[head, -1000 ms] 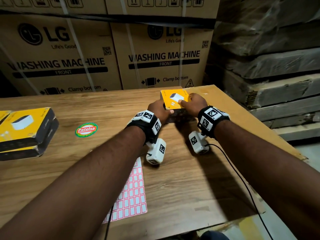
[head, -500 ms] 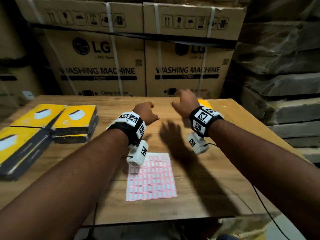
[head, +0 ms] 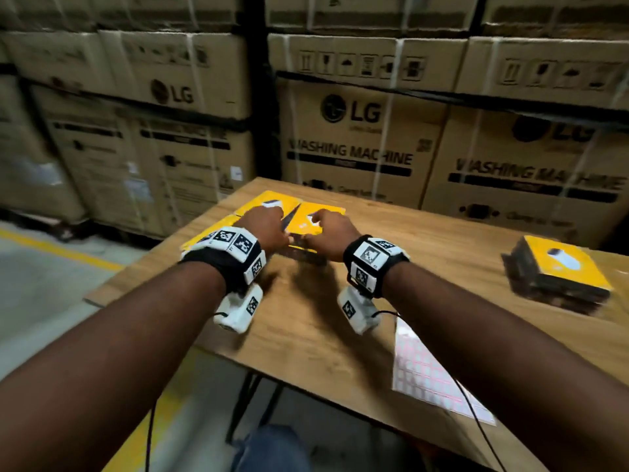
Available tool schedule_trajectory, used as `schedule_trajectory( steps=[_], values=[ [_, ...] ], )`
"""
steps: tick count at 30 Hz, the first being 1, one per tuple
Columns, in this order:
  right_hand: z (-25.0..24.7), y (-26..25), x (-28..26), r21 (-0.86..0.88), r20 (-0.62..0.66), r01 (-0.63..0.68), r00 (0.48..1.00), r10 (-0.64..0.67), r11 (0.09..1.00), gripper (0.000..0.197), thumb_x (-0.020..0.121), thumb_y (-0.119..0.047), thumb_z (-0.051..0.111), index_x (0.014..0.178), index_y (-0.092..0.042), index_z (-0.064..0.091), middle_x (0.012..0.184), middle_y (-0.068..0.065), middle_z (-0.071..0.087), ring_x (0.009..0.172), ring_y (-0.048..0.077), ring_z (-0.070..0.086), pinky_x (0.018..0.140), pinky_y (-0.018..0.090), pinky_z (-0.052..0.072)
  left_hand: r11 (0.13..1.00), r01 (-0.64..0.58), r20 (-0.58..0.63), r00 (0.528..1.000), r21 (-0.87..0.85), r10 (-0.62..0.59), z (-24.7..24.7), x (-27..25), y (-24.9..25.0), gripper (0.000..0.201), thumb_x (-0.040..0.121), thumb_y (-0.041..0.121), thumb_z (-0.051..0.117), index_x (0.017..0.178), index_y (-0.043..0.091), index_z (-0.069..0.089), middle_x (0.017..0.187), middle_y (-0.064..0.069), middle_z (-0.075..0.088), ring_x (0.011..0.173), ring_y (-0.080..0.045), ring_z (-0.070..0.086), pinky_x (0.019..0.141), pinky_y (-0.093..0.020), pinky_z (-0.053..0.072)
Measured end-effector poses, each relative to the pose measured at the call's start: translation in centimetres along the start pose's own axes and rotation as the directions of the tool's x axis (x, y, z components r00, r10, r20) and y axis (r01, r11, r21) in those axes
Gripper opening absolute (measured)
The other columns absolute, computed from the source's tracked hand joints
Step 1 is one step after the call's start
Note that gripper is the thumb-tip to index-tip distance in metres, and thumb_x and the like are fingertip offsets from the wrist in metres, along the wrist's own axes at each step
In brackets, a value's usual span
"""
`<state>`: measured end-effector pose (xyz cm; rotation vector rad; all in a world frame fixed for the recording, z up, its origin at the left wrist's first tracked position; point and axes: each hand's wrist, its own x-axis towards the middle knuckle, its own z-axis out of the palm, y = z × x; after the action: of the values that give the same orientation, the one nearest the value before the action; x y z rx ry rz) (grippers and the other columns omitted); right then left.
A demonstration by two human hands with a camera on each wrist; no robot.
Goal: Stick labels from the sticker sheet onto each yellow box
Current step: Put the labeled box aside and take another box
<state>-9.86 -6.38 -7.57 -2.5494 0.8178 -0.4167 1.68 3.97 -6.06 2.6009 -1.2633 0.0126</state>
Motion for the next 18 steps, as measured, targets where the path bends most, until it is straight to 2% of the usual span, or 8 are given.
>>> schedule_trajectory(
  steps=[2,4,9,12,14,18],
  values=[
    [1.9,-2.4,0.1,0.068,0.028,0.042,0.999,-0.044,0.997,0.043,0.085,-0.03,0.067,0.119,-0.004,0.058,0.119,0.013,0.062,0.114,0.028,0.056,0.085,0.033,0.044,0.997,0.063,-0.011,0.998,0.04,-0.062,-0.3,-0.7,-2.9,0.056,0.082,0.039,0.071,0.129,0.012,0.057,0.129,-0.016,0.059,0.118,-0.033,0.056,0.096,-0.039,0.047],
    [3.5,-4.3,0.2,0.078,0.056,0.071,0.996,-0.076,0.994,0.042,0.085,-0.03,0.067,0.115,-0.003,0.057,0.114,0.016,0.063,0.108,0.031,0.058,0.082,0.036,0.046,0.99,0.121,-0.013,0.993,0.077,-0.12,-0.4,-1.3,-5.1,0.058,0.077,0.042,0.071,0.126,0.015,0.058,0.127,-0.015,0.06,0.117,-0.035,0.056,0.096,-0.044,0.049],
    [5.8,-7.3,-0.1,0.05,0.155,0.088,0.983,-0.095,0.995,0.056,0.084,-0.036,0.067,0.125,-0.003,0.049,0.121,0.017,0.06,0.114,0.033,0.055,0.089,0.037,0.048,0.961,0.259,-0.017,0.966,0.101,-0.258,-0.1,-2.0,-8.8,0.065,0.08,0.053,0.066,0.131,0.016,0.049,0.129,-0.017,0.055,0.122,-0.037,0.051,0.096,-0.047,0.046],
    [6.8,-8.0,0.0,0.061,0.223,0.075,0.971,-0.087,0.995,0.07,0.077,-0.045,0.074,0.124,-0.003,0.043,0.114,0.015,0.062,0.109,0.032,0.058,0.082,0.037,0.05,0.947,0.32,0.009,0.947,0.029,-0.32,0.5,-2.2,-9.9,0.07,0.084,0.059,0.058,0.133,0.011,0.046,0.131,-0.02,0.053,0.121,-0.038,0.051,0.097,-0.045,0.046],
    [7.2,-8.2,-0.1,0.05,0.257,0.072,0.963,-0.083,0.996,0.079,0.073,-0.05,0.077,0.124,-0.003,0.04,0.114,0.014,0.061,0.107,0.032,0.059,0.074,0.035,0.047,0.942,0.336,0.033,0.942,-0.022,-0.335,0.8,-2.1,-10.4,0.073,0.085,0.061,0.056,0.134,0.008,0.045,0.133,-0.02,0.053,0.12,-0.038,0.053,0.096,-0.043,0.046],
    [7.5,-8.6,-0.6,0.002,0.251,0.093,0.964,-0.09,0.996,0.087,0.07,-0.048,0.081,0.129,-0.002,0.036,0.115,0.014,0.061,0.106,0.031,0.059,0.069,0.032,0.041,0.936,0.347,0.062,0.937,-0.057,-0.343,0.6,-2.0,-10.5,0.077,0.083,0.06,0.059,0.138,0.009,0.042,0.139,-0.018,0.05,0.125,-0.037,0.049,0.1,-0.044,0.044]
  ],
)
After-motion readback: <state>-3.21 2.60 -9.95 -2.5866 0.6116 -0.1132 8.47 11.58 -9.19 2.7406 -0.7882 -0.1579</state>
